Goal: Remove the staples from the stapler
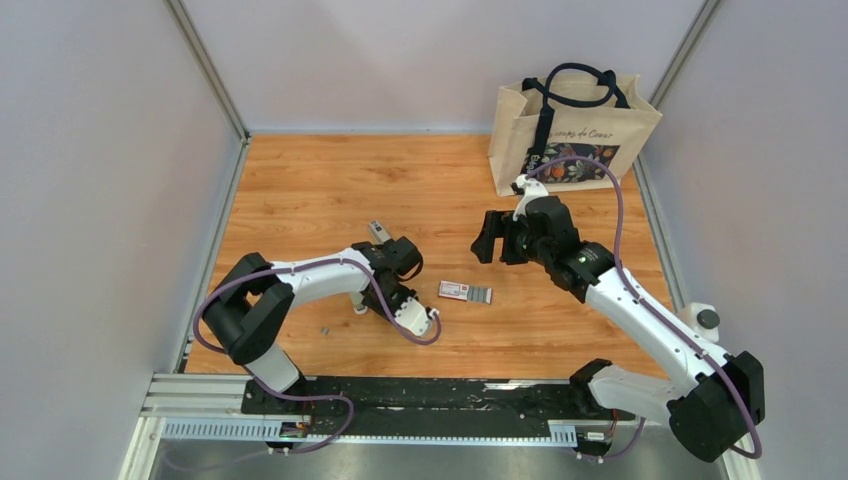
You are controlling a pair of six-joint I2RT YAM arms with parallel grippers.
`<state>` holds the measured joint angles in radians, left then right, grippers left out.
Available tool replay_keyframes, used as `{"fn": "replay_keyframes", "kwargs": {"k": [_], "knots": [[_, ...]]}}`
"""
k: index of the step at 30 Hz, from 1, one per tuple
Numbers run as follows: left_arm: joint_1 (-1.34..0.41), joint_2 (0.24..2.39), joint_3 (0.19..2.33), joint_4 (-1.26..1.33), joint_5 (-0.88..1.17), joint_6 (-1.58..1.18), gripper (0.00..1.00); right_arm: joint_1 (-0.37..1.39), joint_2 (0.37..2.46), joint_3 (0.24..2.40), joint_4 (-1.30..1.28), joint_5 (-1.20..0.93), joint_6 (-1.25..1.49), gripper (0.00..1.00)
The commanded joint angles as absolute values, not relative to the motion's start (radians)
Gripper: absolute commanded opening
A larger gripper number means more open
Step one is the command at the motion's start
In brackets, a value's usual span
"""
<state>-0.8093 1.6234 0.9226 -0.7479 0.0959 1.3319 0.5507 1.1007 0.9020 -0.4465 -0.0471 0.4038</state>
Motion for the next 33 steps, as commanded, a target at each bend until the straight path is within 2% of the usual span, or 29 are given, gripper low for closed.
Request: {"fn": "replay_keyframes", "kwargs": {"k": [1,9,17,20,21,24,29,33], "knots": [[-0.813,1.644,0.922,-0.692,0.146,1.333,0.4,0.546,1.095,0.93,-0.431,-0.061,0.405,0.85],[-0.816,1.643,0.902,-0.695,0.144,1.321,0.33,0.546,1.097,0.928,-0.436,-0.061,0.407,0.84],[-0.818,1.666,0.902,-0.704,0.106,1.319,0.33,0.546,1.089,0.933,-0.443,-0.057,0.402,0.84],[-0.818,1.675,0.905,-0.695,0.081,1.309,0.26,0.546,1.091,0.933,-0.445,-0.055,0.4,0.84],[-0.818,1.675,0.913,-0.695,0.083,1.295,0.19,0.546,1.092,0.933,-0.445,-0.055,0.4,0.84],[-0.818,1.674,0.942,-0.684,0.089,1.24,0.09,0.546,1.095,0.934,-0.448,-0.051,0.399,0.84],[-0.815,1.644,1.028,-0.65,0.084,1.126,0.04,0.545,1.095,0.954,-0.46,-0.04,0.4,0.85],[-0.787,1.618,1.207,-0.73,0.203,0.958,0.01,0.541,1.086,0.965,-0.462,-0.037,0.397,0.85]]}}
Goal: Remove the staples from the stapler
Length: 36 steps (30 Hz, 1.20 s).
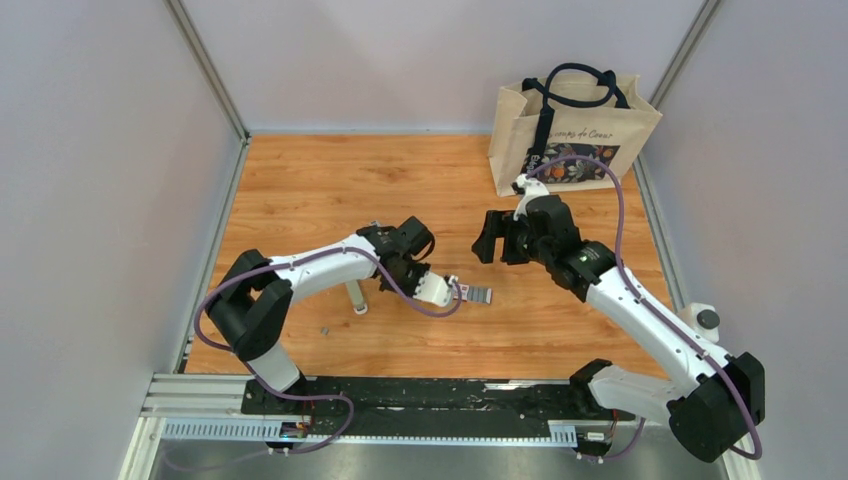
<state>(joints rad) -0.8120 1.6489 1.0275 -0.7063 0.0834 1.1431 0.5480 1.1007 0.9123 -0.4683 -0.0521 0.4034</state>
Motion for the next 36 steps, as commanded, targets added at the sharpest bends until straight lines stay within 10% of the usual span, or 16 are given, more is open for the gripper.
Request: {"fn": "replay_keyframes", "kwargs": {"k": [1,15,26,36], "knots": [[-0.781,1.612,1.235,-0.756,0.23,0.933,0.01,0.538,1.085,0.968,-0.462,-0.04,0.397,0.85],[-0.488,1.557,1.528,-0.56,0.831,0.137,0.0,0.453,0.98,0.885,-0.25,-0.425,0.428,0.9],[-0.402,1.595,1.258,0.719,0.988,-1.276,0.0,0.449,0.986,0.93,-0.086,-0.543,0.528,0.88],[-0.42,1.519,1.154,0.948,0.946,-1.456,0.0,0.423,1.046,1.023,0.1,-0.647,0.696,0.84]]}}
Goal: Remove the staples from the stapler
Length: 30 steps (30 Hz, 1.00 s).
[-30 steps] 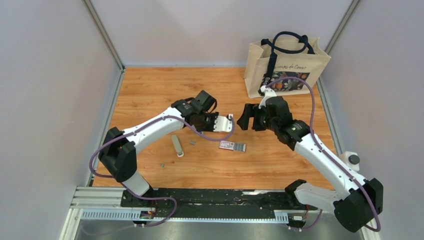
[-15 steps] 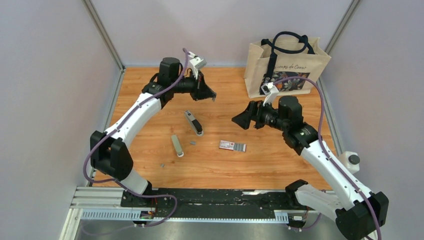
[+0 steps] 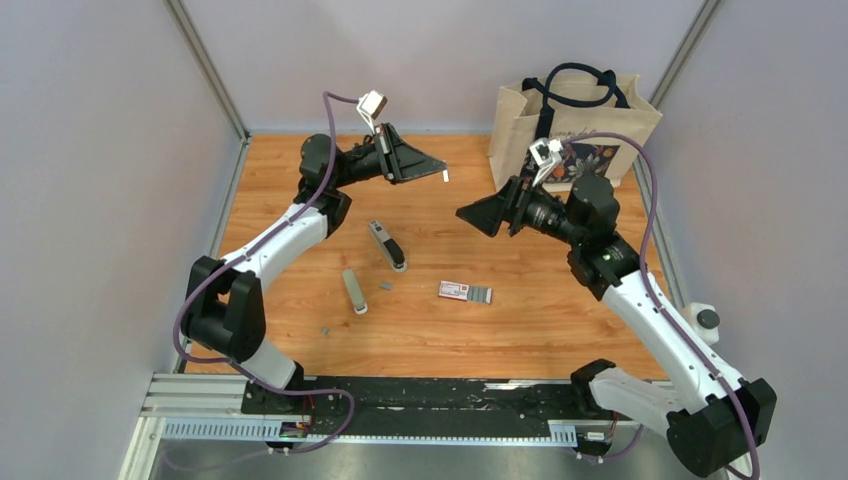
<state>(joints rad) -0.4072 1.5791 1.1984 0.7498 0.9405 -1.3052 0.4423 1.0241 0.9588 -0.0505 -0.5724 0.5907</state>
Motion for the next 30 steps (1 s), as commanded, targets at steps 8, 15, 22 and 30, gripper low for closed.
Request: {"fn": "replay_keyframes", "kwargs": {"k": [8,15,22,30], "knots": [[-0.436,1.519,1.1,0.997,0.963,-1.48,0.0,0.399,1.109,1.069,0.204,-0.701,0.798,0.76],[-0.451,1.526,1.103,1.005,0.971,-1.468,0.0,0.399,1.154,1.075,0.255,-0.713,0.841,0.7],[-0.453,1.525,1.094,1.005,0.979,-1.459,0.0,0.402,1.169,1.058,0.281,-0.713,0.864,0.49],[-0.456,1.523,1.089,0.983,0.976,-1.442,0.0,0.403,1.18,1.048,0.313,-0.716,0.887,0.46]]}}
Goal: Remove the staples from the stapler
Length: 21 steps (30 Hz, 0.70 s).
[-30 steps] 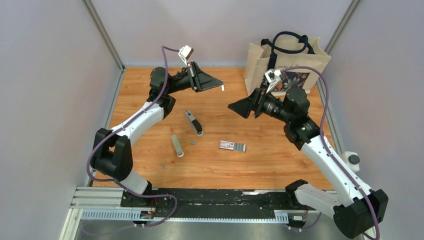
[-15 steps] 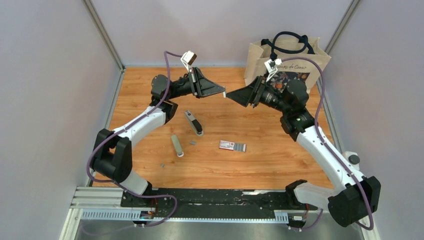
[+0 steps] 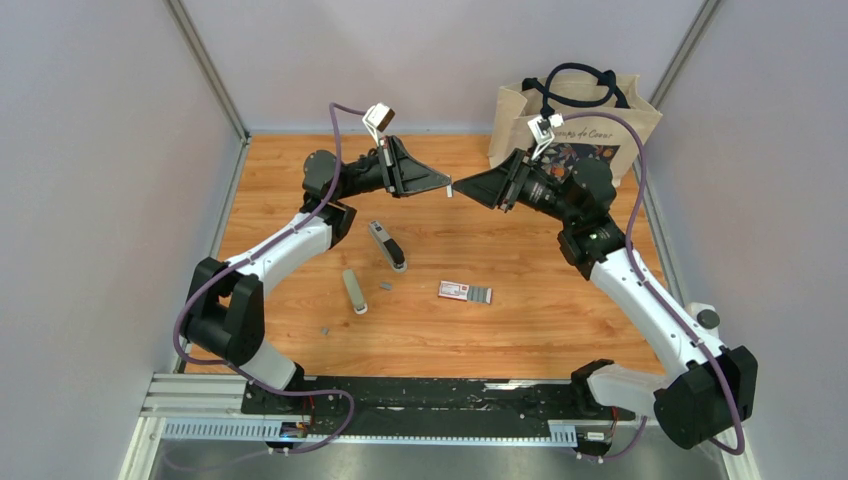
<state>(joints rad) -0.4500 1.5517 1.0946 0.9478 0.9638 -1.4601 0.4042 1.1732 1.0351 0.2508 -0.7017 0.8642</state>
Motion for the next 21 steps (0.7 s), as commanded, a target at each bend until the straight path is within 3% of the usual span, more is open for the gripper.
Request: {"fn": "replay_keyframes", "kwargs": {"k": [1,11,15,21], "knots": [[-0.457,1.525,1.091,0.98,0.976,-1.439,0.0,0.406,1.186,1.046,0.314,-0.716,0.887,0.46],[-0.457,1.525,1.091,0.968,0.973,-1.427,0.0,0.448,1.209,1.04,0.305,-0.707,0.862,0.43],[-0.459,1.525,1.091,0.963,0.971,-1.424,0.0,0.454,1.213,1.039,0.302,-0.704,0.861,0.32],[-0.457,1.519,1.089,0.95,0.971,-1.411,0.0,0.456,1.203,1.032,0.293,-0.699,0.853,0.3]]}}
